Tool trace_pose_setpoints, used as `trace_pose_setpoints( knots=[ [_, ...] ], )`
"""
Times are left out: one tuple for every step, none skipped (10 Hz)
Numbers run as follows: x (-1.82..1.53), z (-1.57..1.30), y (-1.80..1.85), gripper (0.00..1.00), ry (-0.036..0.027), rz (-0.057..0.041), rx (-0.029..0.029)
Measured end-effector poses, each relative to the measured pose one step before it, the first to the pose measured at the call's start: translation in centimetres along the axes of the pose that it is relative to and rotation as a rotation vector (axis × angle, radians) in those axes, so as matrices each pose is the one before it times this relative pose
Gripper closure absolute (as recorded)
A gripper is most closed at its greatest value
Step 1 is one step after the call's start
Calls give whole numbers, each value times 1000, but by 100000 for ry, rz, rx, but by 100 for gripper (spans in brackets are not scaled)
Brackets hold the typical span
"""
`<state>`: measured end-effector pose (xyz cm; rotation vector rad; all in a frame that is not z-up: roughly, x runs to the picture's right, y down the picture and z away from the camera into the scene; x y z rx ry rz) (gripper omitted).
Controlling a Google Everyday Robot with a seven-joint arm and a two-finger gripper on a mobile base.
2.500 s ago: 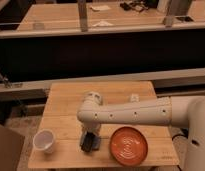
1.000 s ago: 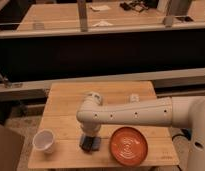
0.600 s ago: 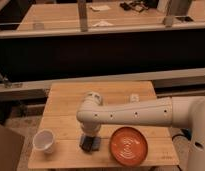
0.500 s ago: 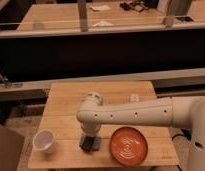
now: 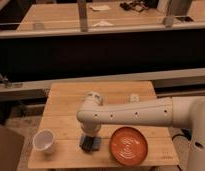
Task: Place the eraser on the white sponge
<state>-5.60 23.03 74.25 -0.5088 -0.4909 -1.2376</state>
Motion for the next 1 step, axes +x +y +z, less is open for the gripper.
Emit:
trace_pose_setpoints(
  knots=[
    [0,1,-1,99,0,2,3]
  ],
)
